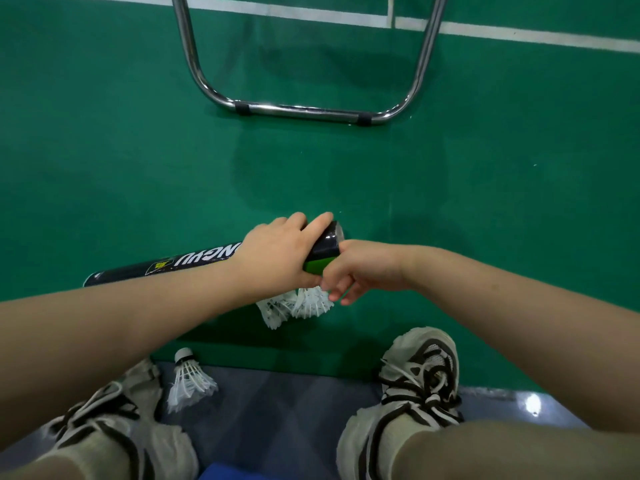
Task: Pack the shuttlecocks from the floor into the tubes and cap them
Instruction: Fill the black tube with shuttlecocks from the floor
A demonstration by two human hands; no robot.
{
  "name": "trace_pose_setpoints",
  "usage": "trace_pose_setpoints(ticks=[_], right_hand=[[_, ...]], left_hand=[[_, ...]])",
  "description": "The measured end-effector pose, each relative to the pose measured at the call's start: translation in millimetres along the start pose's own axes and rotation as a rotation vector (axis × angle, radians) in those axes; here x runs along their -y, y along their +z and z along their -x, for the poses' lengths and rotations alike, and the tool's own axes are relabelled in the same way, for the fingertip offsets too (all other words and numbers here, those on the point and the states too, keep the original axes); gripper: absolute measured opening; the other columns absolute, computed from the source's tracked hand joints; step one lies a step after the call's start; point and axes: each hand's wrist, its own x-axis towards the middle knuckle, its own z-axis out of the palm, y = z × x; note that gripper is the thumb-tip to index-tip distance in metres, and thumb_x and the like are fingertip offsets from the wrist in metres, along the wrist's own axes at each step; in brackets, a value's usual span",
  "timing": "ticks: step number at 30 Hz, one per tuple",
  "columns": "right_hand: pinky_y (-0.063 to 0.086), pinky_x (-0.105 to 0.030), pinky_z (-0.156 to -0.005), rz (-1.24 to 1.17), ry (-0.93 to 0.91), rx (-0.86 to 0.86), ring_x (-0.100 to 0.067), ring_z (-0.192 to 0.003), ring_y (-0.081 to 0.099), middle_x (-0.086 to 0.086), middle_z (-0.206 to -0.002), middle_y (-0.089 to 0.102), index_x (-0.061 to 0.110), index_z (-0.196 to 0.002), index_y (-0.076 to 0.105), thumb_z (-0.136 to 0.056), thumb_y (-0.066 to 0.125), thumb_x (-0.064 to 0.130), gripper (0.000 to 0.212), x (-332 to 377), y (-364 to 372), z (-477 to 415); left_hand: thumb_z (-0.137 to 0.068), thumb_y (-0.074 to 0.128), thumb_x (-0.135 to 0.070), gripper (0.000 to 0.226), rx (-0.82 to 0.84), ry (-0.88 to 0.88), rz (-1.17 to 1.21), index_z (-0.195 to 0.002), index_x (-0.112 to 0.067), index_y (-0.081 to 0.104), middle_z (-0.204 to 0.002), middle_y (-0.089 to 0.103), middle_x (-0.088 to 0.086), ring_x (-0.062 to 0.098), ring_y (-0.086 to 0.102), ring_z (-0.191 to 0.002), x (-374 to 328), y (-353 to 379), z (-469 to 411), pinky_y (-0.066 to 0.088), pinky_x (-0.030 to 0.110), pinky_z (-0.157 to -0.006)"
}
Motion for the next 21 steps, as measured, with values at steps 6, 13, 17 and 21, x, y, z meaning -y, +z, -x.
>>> trace_pose_setpoints(ticks=[6, 13, 17, 21], right_hand=[[0.055, -0.023, -0.059, -0.337, -0.114, -0.244, -0.019, -0.071, 0.067, 0.003, -0.119, 0.057, 0.028, -0.112, 0.053, -0.093, 0.049, 0.024, 0.021, -2.8, 13.3, -22.2], [0.05, -0.026, -0.063, -0.167, 0.045, -0.403, -0.016, -0.071, 0.062, 0.002, -0.108, 0.057, 0.023, -0.109, 0.055, -0.092, 0.053, 0.026, 0.018, -29.1, 29.1, -36.7], [0.051, -0.028, -0.067, -0.043, 0.247, -0.266, -0.019, -0.076, 0.062, -0.003, -0.094, 0.06, 0.029, -0.123, 0.045, -0.092, 0.048, 0.042, 0.033, -34.1, 46.9, -43.3], [0.046, -0.042, -0.093, -0.209, 0.357, -0.143, -0.031, -0.123, 0.047, -0.008, -0.142, 0.038, 0.035, -0.141, 0.027, -0.09, 0.044, 0.054, 0.057, -42.2, 55.4, -54.4]], left_hand=[[-0.075, 0.065, -0.054, 0.091, 0.012, -0.092, -0.053, -0.145, -0.026, 0.014, -0.119, 0.048, 0.009, 0.031, 0.052, -0.108, 40.2, 5.0, 1.7, 0.045, 0.04, -0.079], [-0.073, 0.066, -0.057, 0.094, 0.062, -0.179, -0.056, -0.145, -0.027, 0.013, -0.118, 0.047, 0.008, 0.03, 0.052, -0.107, 76.0, 13.6, 17.6, 0.045, 0.038, -0.079], [-0.074, 0.065, -0.057, 0.093, 0.068, -0.199, -0.045, -0.144, -0.027, 0.012, -0.119, 0.047, 0.008, 0.029, 0.051, -0.108, 81.4, 17.1, 25.9, 0.044, 0.037, -0.079], [-0.074, 0.065, -0.057, 0.093, 0.064, -0.194, -0.05, -0.145, -0.027, 0.012, -0.119, 0.046, 0.007, 0.029, 0.05, -0.109, 84.8, 17.3, 30.5, 0.044, 0.037, -0.079]])
